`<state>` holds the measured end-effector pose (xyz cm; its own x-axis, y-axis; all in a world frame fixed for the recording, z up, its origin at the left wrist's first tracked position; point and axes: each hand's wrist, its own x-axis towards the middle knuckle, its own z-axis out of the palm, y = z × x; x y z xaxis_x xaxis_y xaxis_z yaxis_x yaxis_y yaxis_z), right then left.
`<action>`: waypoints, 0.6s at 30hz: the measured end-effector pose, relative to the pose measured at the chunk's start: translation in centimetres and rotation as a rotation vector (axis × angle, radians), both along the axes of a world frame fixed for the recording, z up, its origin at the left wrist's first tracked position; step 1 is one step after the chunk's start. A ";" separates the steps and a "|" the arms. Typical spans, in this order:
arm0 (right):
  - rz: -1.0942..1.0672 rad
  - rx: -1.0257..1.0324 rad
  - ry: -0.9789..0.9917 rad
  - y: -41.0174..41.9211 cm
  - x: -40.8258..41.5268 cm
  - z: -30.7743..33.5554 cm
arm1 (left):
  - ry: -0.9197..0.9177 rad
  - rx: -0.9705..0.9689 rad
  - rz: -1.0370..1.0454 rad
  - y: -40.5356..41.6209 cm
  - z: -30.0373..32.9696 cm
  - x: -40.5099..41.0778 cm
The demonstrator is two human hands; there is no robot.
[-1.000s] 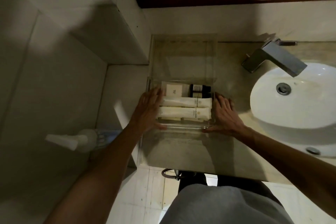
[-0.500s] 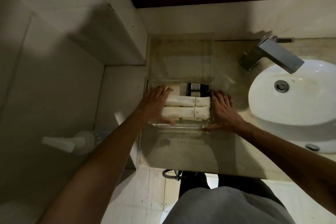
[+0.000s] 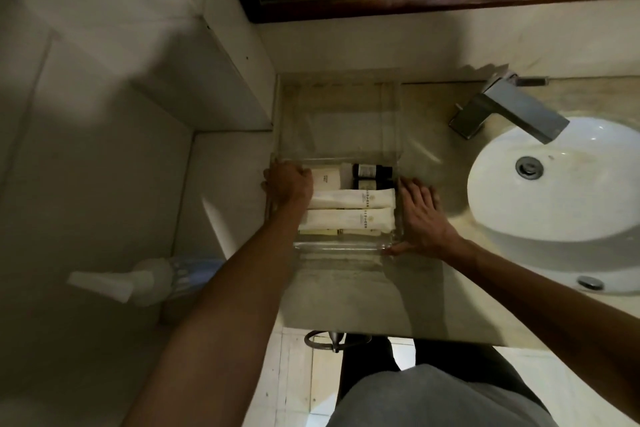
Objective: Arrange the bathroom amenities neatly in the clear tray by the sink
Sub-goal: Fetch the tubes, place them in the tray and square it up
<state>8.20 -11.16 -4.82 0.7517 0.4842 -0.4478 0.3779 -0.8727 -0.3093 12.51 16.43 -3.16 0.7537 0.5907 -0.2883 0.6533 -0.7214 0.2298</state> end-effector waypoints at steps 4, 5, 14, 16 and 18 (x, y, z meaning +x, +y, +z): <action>0.000 -0.017 0.000 -0.1 0.0 -0.2 | 0.041 0.060 0.043 0.0 0.0 0.7; 0.000 -0.016 0.001 -0.1 0.0 -0.2 | 0.044 0.073 0.042 0.0 0.1 0.8; 0.002 0.020 0.011 -0.3 0.4 0.5 | -0.144 0.023 -0.192 3.5 4.3 -5.9; 0.007 0.028 0.027 -0.3 0.6 0.5 | 0.061 -0.036 -0.386 5.1 5.0 -7.9; 0.010 0.028 0.034 -0.3 0.8 0.3 | 0.246 -0.053 -0.553 5.8 4.9 -9.0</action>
<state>8.98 -11.51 -4.47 0.7314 0.5041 -0.4593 0.3753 -0.8599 -0.3461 3.52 22.23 1.70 0.8520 0.1110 -0.5116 0.2236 -0.9608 0.1640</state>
